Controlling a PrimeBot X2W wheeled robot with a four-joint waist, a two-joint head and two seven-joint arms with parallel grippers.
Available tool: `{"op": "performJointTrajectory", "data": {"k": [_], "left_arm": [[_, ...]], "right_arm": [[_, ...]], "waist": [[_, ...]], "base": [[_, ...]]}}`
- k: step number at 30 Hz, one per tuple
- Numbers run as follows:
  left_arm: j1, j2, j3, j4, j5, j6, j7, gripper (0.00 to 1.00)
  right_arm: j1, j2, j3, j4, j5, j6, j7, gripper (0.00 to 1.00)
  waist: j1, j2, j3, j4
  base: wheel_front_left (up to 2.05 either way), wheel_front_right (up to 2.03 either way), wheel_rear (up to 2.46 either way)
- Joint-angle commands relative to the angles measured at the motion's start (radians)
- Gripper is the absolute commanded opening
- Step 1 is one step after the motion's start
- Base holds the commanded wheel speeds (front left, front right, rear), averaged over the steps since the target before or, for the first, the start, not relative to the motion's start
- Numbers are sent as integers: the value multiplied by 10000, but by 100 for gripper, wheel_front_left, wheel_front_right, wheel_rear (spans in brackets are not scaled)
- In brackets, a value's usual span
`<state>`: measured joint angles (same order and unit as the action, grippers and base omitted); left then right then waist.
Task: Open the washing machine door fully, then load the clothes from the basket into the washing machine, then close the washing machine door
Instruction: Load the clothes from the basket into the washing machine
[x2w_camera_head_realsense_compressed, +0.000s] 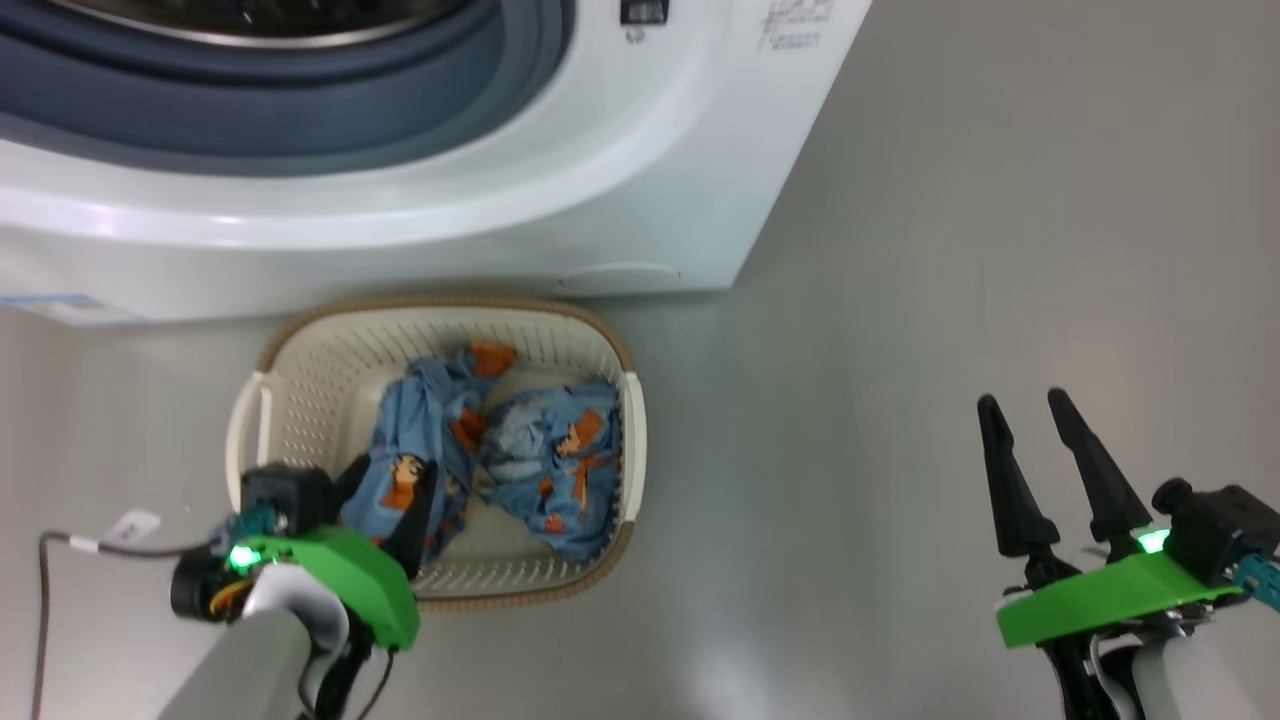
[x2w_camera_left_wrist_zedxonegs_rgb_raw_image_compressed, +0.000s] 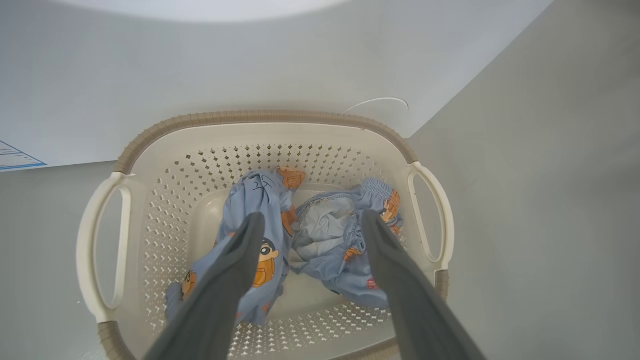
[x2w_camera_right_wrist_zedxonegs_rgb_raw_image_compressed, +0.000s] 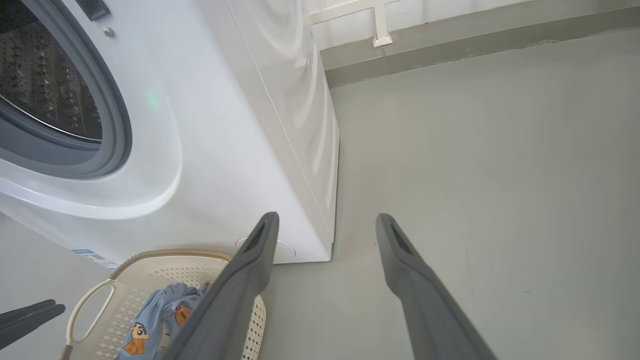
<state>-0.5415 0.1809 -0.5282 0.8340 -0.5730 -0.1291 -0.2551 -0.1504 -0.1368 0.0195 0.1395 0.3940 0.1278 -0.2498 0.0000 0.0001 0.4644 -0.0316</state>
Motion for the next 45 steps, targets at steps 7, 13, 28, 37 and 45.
{"op": "performJointTrajectory", "data": {"k": [7,13,28,37,45], "left_arm": [[-1473,416,-733,1305,-675,-15,-67,100],[-2338,556,-1376,2188,-1220,-15,-67,100],[-3933,837,-2622,3411,-2474,-15,17,100],[-4253,1033,-3251,3513,-3011,-15,468,100],[-4300,1248,-3916,3348,-3537,-15,737,21]], "right_arm": [[-589,144,278,-412,-288,29,-120,100],[-926,215,380,-525,-352,29,-120,100],[-1359,339,499,-830,-526,29,-120,100],[-1435,407,591,-895,-530,29,-120,100],[-1377,405,666,-927,-548,29,-120,100]], "waist": [[0,-1,1782,-198],[0,-1,2388,-273],[0,-1,3528,-451],[0,-1,3770,-636],[0,-1,3755,-745]], "base": [[0,0,0],[0,0,0],[0,0,0],[0,0,0],[0,0,0]]}}
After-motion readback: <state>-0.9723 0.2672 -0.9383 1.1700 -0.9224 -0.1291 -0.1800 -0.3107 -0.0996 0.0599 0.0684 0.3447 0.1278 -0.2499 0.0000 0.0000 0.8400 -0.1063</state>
